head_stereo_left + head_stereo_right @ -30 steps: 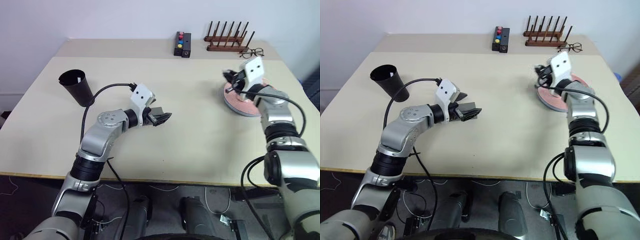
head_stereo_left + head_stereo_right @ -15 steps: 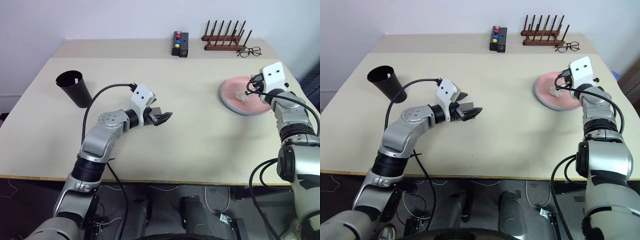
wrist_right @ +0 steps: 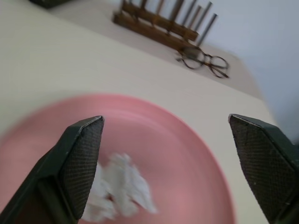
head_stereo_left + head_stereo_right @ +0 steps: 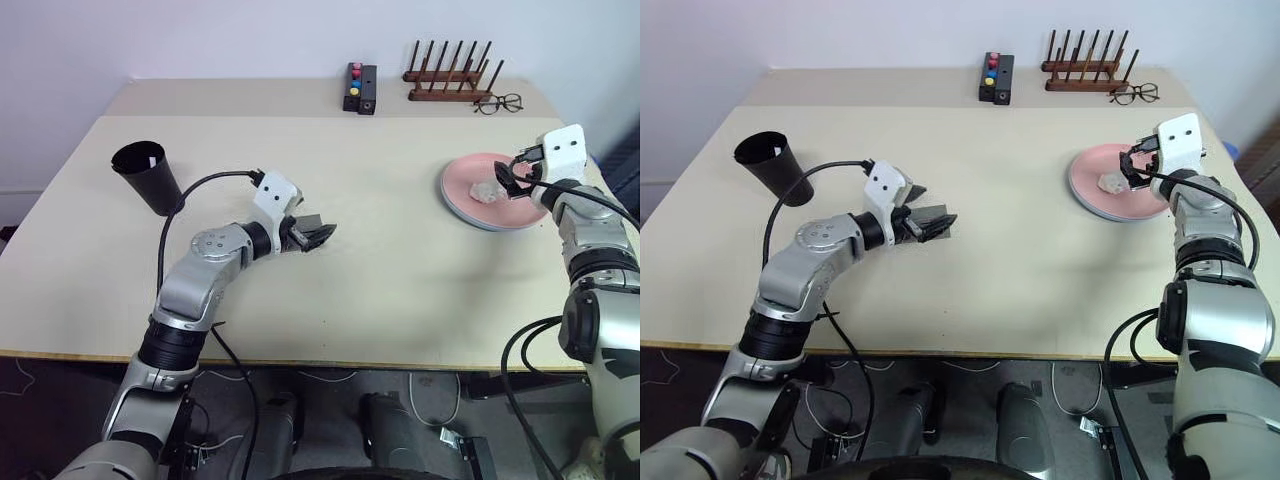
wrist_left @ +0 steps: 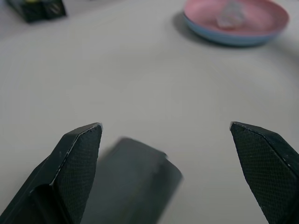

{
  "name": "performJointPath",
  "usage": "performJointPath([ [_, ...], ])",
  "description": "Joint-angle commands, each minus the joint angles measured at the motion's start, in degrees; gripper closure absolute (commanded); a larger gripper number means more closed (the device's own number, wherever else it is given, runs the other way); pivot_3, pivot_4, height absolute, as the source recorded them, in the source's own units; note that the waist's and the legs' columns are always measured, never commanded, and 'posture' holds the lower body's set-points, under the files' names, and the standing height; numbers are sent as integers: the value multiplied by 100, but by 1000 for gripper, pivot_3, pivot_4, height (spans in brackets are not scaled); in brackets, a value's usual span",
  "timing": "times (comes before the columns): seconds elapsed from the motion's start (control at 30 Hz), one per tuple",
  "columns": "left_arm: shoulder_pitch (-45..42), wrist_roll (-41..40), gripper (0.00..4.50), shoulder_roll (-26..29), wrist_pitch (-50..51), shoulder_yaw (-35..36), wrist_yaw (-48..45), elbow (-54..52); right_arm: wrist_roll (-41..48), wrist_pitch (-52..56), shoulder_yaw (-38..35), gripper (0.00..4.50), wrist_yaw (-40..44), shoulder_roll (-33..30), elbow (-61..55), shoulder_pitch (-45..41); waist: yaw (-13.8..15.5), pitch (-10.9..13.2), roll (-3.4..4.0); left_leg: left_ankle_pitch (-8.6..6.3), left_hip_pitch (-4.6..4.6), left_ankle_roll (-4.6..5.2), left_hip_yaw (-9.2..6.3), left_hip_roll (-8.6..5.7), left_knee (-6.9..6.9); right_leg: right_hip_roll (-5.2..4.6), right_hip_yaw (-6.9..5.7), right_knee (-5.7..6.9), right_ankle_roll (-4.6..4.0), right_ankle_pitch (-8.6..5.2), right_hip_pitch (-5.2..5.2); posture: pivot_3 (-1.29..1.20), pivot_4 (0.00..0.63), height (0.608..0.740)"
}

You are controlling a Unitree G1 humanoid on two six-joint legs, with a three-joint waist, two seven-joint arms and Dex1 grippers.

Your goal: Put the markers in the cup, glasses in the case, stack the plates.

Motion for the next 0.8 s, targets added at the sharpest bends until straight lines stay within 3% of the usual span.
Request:
performJointPath([
  [0.03, 57, 206, 0, -2, -967, 537, 472, 249, 621, 43, -154, 72, 1387, 201, -866, 68, -44, 0, 0, 0, 2, 0, 1, 1, -1, 1, 1, 1, 0, 0, 2, 0, 150, 740],
  [0.13, 144, -612, 0, 136, -648, 953, -189, 314, 1058, 622, 14, 72, 2755, 307, -1859, 635, -51, -1, -1, 0, 7, 0, -2, 1, -7, 2, 0, 2, 0, 0, 5, 0, 150, 740],
  [0.3, 325, -1212, 0, 252, -623, 1303, -643, 207, 1325, 1160, 106, 72, 3377, 213, -2954, 1451, 32, -1, -1, -2, 3, 3, -3, -5, -2, -5, -2, -1, 2, 1, 6, 0, 150, 740],
  [0.47, 1068, -1327, 0, 884, -758, 1378, -1308, -154, 1431, 1435, 62, 72, 3474, -44, -4140, 2480, 60, -2, 1, -3, 7, 1, -2, -1, -6, -2, 0, 7, 0, 0, 1, 0, 150, 740],
  [0.57, 1658, -1037, 0, 1167, -1356, 1427, -1479, -300, 1550, 1509, -107, 72, 3429, -233, -4616, 3032, 73, -2, 1, -4, 8, 0, 2, -1, -8, -3, 7, 6, -2, -1, -2, 0, 150, 740],
  [0.63, 1925, -859, 0, 1211, -1737, 1390, -1468, -340, 1600, 1470, -186, 72, 3449, -363, -4691, 3263, 91, -2, 1, -5, 8, -1, 4, 1, -9, -5, 11, 4, -20, -11, -2, 0, 150, 740],
  [0.8, 2794, -1428, 0, 1256, -2020, 1889, -1808, -624, 1996, 1642, -804, 72, 3183, -519, -5846, 4459, 116, -3, 1, -14, 8, -14, 8, 4, -13, -11, 14, -10, -29, -13, 0, 0, 150, 740],
])
